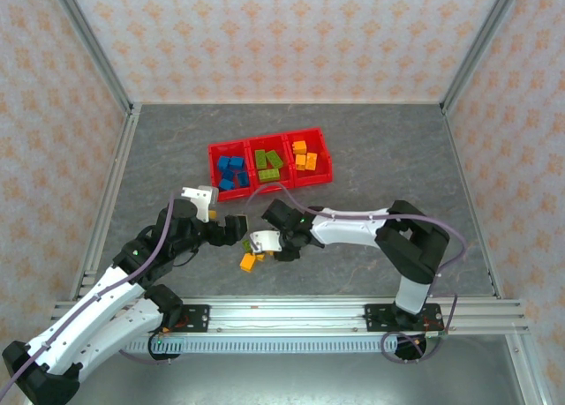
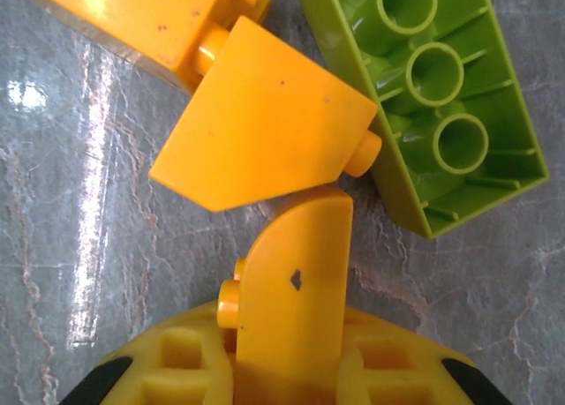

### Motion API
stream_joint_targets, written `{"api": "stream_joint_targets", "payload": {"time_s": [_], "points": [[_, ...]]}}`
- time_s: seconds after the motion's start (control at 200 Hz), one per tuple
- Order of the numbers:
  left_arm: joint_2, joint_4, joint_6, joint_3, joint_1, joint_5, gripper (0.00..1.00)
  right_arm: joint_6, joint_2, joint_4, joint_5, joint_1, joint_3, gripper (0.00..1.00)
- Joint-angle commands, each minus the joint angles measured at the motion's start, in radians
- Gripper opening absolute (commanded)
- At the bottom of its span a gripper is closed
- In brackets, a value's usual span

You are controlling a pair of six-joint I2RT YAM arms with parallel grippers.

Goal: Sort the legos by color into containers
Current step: Pick up the lego from the bottom-center of the table, then place the lego in the container.

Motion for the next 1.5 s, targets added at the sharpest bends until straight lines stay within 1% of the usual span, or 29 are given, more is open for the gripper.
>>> {"api": "stream_joint_targets", "payload": {"time_s": [0.0, 0.075, 0.12, 0.19, 0.295, 0.42, 0.506, 0.571, 0.601, 0.681, 0.726, 0.786, 0.806, 0.901, 0.976, 1.061, 1.111, 1.156, 1.251, 1.396, 1.497], "points": [[-0.001, -0.011, -0.016, 0.018, -0.011, -0.024, 0.99, 0.038, -0.043, -0.027, 0.099, 0.0, -0.054, 0.06], [-0.001, -0.01, -0.016, 0.018, -0.011, -0.024, 0.99, 0.069, -0.083, -0.039, 0.14, 0.0, -0.081, 0.04], [-0.001, -0.01, -0.015, 0.018, -0.011, -0.024, 0.99, 0.092, -0.116, -0.041, 0.165, 0.0, -0.097, 0.0], [-0.001, -0.009, -0.015, 0.017, -0.01, -0.024, 0.99, 0.133, -0.182, -0.024, 0.21, -0.001, -0.134, 0.0], [-0.001, -0.008, -0.015, 0.018, -0.01, -0.023, 0.99, 0.168, -0.319, 0.033, 0.261, 0.0, -0.201, 0.0], [-0.004, -0.006, -0.015, 0.016, -0.01, -0.02, 0.99, 0.216, -0.477, 0.117, 0.316, -0.019, -0.232, 0.0], [-0.003, -0.007, -0.014, 0.017, -0.01, -0.02, 0.99, 0.245, -0.56, 0.188, 0.352, -0.054, -0.231, 0.0], [-0.004, -0.007, -0.014, 0.016, -0.008, -0.018, 0.99, 0.258, -0.58, 0.218, 0.348, -0.094, -0.211, 0.0], [-0.005, -0.007, -0.014, 0.017, -0.008, -0.017, 0.99, 0.268, -0.614, 0.231, 0.348, -0.114, -0.198, 0.0], [-0.007, -0.006, -0.012, 0.017, -0.008, -0.015, 0.99, 0.299, -0.619, 0.259, 0.321, -0.193, -0.153, 0.0], [-0.009, -0.005, -0.012, 0.016, -0.008, -0.015, 0.99, 0.322, -0.608, 0.278, 0.29, -0.253, -0.126, 0.0], [-0.01, -0.005, -0.013, 0.017, -0.008, -0.015, 0.99, 0.353, -0.591, 0.304, 0.213, -0.34, -0.099, 0.0], [-0.01, -0.006, -0.012, 0.016, -0.008, -0.015, 0.99, 0.366, -0.563, 0.316, 0.2, -0.365, -0.091, 0.0], [-0.012, -0.006, -0.014, 0.015, -0.008, -0.019, 0.99, 0.389, -0.466, 0.321, 0.144, -0.436, -0.028, 0.0], [-0.013, -0.003, -0.014, 0.014, -0.008, -0.019, 0.99, 0.399, -0.379, 0.306, 0.117, -0.451, 0.034, 0.0], [-0.016, -0.006, -0.015, 0.014, -0.008, -0.021, 0.99, 0.435, -0.275, 0.284, 0.144, -0.458, 0.117, 0.0], [-0.018, -0.006, -0.015, 0.015, -0.008, -0.024, 0.99, 0.484, -0.219, 0.279, 0.173, -0.467, 0.168, 0.0], [-0.019, -0.006, -0.017, 0.015, -0.008, -0.026, 0.99, 0.529, -0.173, 0.267, 0.174, -0.478, 0.219, 0.0], [-0.022, -0.003, -0.017, 0.013, -0.008, -0.028, 0.99, 0.592, -0.079, 0.206, 0.152, -0.499, 0.33, 0.0], [-0.025, -0.002, -0.017, 0.012, -0.008, -0.027, 0.99, 0.662, 0.062, 0.093, 0.209, -0.506, 0.483, 0.0], [-0.021, -0.003, -0.019, 0.011, -0.007, -0.033, 0.99, 0.717, 0.133, 0.025, 0.211, -0.511, 0.564, 0.0]]}}
